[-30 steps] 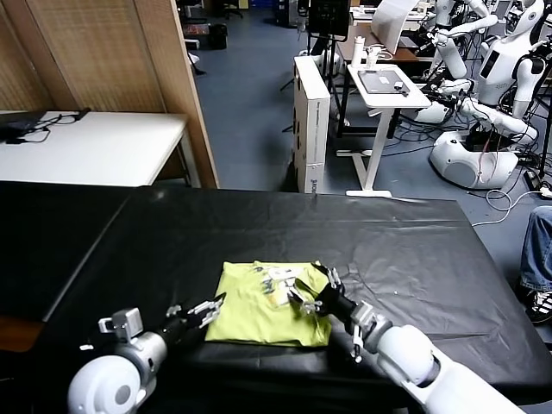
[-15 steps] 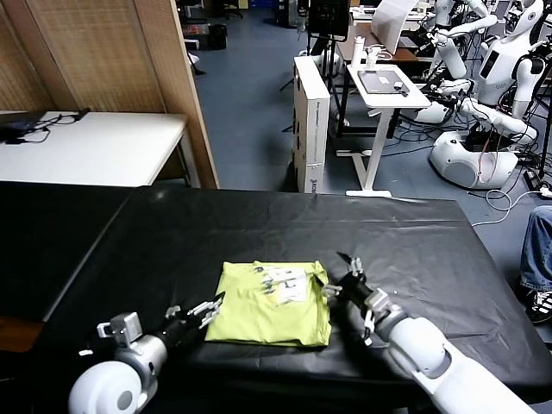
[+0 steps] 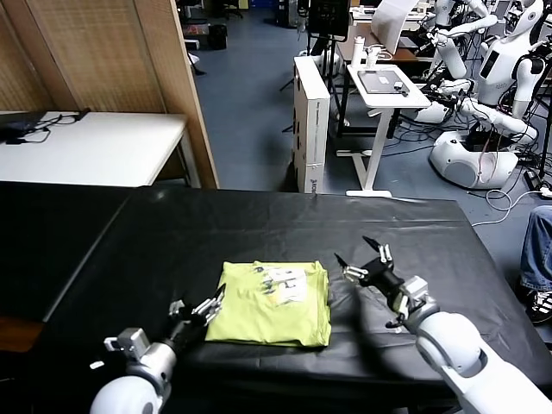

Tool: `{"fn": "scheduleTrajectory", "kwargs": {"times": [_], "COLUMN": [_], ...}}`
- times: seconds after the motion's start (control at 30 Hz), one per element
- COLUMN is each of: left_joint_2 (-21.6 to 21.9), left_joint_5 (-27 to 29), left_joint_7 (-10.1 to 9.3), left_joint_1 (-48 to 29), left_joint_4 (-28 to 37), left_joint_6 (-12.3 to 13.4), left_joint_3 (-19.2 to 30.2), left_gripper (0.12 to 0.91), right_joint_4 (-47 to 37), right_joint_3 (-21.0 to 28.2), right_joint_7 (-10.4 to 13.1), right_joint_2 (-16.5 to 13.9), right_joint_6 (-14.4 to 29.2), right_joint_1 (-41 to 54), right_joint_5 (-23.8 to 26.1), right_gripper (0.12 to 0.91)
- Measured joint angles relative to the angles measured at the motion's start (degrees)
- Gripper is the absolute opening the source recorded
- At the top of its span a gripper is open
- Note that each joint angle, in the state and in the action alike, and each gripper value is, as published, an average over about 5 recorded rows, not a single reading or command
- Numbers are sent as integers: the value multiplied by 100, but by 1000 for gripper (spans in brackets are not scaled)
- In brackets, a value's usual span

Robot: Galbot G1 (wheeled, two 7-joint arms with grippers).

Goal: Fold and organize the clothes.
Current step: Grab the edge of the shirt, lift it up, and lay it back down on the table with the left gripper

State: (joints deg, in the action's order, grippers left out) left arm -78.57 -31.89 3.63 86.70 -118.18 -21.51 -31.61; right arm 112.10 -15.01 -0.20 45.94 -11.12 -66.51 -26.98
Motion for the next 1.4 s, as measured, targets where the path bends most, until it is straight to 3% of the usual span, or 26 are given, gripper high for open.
{"fn": "scheduleTrajectory", "kwargs": {"times": [0.27, 0.63, 1.0, 1.13, 1.3, 1.4], "left_joint_2": [-295, -505, -563, -572, -604, -626], "left_joint_5": [116, 103, 2, -188, -686, -867], "left_joint_7": [42, 82, 101, 87, -29, -104], "left_joint_1": [-175, -219, -199, -178, -178, -194], "left_joint_4": [334, 525, 591, 563, 525, 518], "left_joint_6": [63, 71, 49, -13, -220, -297], "left_joint_3": [75, 93, 75, 70, 63, 49], "left_gripper": [907, 907, 766, 602, 287, 174], "right_joint_4": [215, 234, 241, 237, 236, 237], "right_joint_3": [-285, -279, -248, -263, -337, -395], "right_joint_7": [-26, -47, -84, -95, -103, -106], "right_joint_2": [-119, -160, -169, -167, -168, -173], "right_joint_6": [41, 108, 154, 161, 172, 180], "right_joint_1": [-144, -113, -80, -79, -111, -133], "right_joint_5": [-176, -188, -187, -187, -187, -188], "right_gripper": [907, 907, 907, 907, 907, 907]}}
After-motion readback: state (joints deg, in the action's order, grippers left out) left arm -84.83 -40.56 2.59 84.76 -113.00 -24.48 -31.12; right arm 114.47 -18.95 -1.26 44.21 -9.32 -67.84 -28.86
